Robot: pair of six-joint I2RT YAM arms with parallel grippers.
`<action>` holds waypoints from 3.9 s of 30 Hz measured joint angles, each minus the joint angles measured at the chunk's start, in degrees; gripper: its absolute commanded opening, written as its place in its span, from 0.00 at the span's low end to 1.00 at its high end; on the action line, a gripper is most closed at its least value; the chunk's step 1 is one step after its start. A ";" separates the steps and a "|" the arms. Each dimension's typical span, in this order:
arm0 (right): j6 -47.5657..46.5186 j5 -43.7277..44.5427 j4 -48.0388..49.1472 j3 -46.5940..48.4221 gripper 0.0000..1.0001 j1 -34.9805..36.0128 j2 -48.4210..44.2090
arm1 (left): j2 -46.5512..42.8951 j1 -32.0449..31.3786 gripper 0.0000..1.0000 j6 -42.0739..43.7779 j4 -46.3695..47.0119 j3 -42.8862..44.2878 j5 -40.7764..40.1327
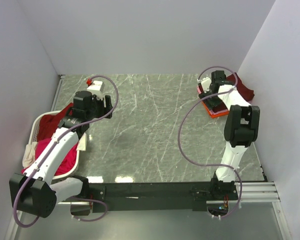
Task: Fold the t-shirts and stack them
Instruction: Neatly place the folded tshirt to the corner, then reset both grippers
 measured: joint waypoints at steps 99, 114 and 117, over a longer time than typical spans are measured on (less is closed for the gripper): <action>8.70 15.76 22.62 -14.64 0.59 -6.12 -24.44 | -9.20 0.31 1.00 -2.08 1.33 -1.31 -4.44; 32.50 -3.78 27.21 -41.48 0.89 -5.27 -67.76 | -19.52 7.30 0.99 -11.41 0.42 -3.26 0.90; 36.50 -1.95 28.11 -40.92 0.89 -5.27 -68.76 | -19.98 8.28 1.00 -12.76 -0.55 -4.83 1.84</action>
